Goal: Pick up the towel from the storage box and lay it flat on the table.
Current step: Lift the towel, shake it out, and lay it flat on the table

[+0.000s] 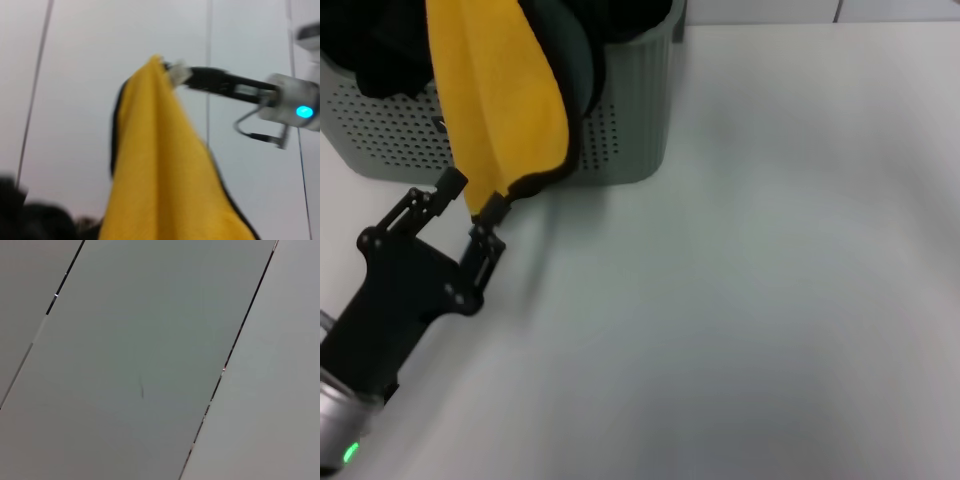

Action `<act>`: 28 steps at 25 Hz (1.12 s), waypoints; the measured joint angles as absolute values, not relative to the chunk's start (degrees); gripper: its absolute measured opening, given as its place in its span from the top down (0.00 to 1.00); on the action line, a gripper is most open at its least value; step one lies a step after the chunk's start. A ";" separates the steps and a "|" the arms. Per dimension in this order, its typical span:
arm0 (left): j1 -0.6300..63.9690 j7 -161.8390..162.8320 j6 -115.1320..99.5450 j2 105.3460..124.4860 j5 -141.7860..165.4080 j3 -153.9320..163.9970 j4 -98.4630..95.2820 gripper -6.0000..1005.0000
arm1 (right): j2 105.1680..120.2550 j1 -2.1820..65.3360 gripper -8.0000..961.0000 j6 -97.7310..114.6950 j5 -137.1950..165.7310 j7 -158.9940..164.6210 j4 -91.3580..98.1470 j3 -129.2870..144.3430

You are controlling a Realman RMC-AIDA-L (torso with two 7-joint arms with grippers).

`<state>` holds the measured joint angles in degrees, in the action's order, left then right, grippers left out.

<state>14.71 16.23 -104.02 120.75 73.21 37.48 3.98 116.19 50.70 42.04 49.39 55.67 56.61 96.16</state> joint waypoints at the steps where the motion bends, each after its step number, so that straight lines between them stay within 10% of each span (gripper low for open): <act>1: 14.09 5.04 -105.94 120.76 73.54 38.11 5.78 0.63 | 116.19 51.19 0.95 42.02 49.39 55.78 56.17 96.11; 28: 16.34 -46.84 -107.21 120.76 67.08 37.51 16.71 0.52 | 116.19 61.21 0.95 43.31 43.06 54.96 47.16 98.90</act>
